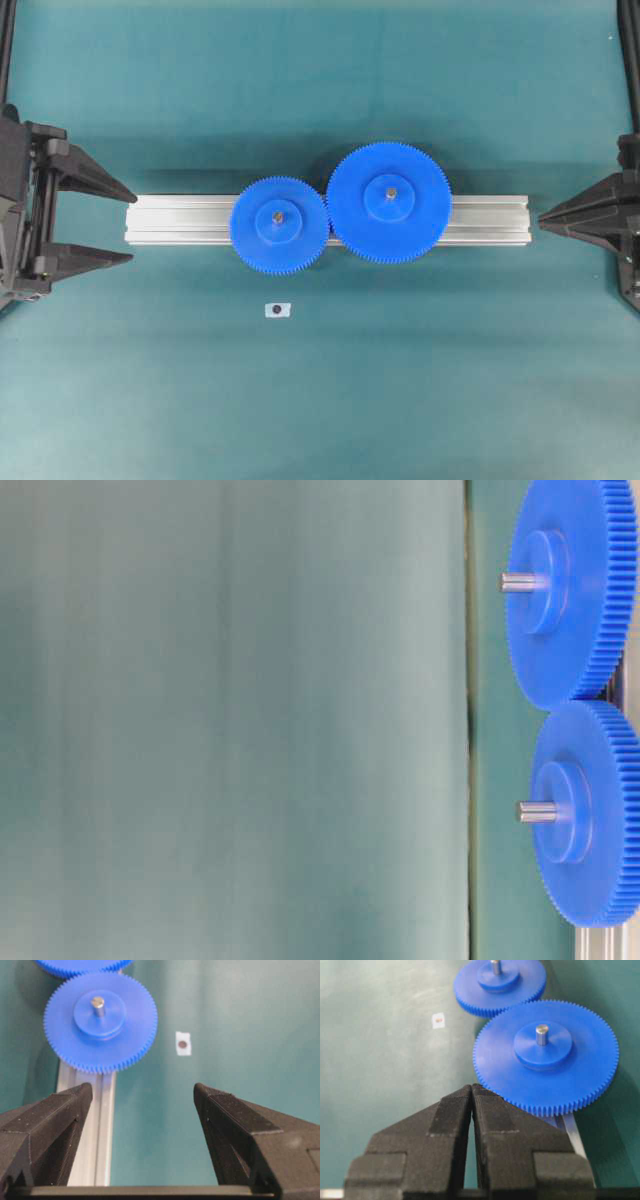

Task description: Insert the small gear onto the shaft.

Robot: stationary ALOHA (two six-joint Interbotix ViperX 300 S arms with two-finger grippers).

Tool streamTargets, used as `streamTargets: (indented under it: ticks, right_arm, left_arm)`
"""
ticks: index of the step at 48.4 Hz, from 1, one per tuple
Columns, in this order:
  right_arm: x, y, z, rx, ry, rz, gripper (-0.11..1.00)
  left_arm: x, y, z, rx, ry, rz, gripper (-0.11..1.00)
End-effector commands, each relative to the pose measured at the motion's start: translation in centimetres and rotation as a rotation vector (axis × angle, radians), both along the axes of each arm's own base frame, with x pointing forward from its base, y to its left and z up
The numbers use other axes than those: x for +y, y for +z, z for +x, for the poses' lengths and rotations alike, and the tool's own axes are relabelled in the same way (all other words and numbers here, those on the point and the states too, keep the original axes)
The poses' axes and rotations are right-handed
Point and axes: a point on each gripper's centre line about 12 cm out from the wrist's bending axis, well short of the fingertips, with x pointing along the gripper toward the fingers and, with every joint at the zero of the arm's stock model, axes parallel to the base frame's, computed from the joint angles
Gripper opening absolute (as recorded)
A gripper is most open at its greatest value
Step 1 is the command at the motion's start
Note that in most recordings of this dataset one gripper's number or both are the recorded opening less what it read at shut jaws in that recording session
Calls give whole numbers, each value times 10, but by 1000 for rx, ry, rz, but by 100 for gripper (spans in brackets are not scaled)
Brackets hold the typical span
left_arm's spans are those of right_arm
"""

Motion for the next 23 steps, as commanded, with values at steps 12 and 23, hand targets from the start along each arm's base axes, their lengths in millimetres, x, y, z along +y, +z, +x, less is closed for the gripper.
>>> streamTargets:
  ticks: [12,23]
  right_arm:
    - [0,5,2,-12,-4,4,11]
    - [0,5,2,-12,-4,4,11]
  left_arm:
    - [-1,5,2,-14,-2,-2,83]
    - [-1,3,1,-9,-3,0,83]
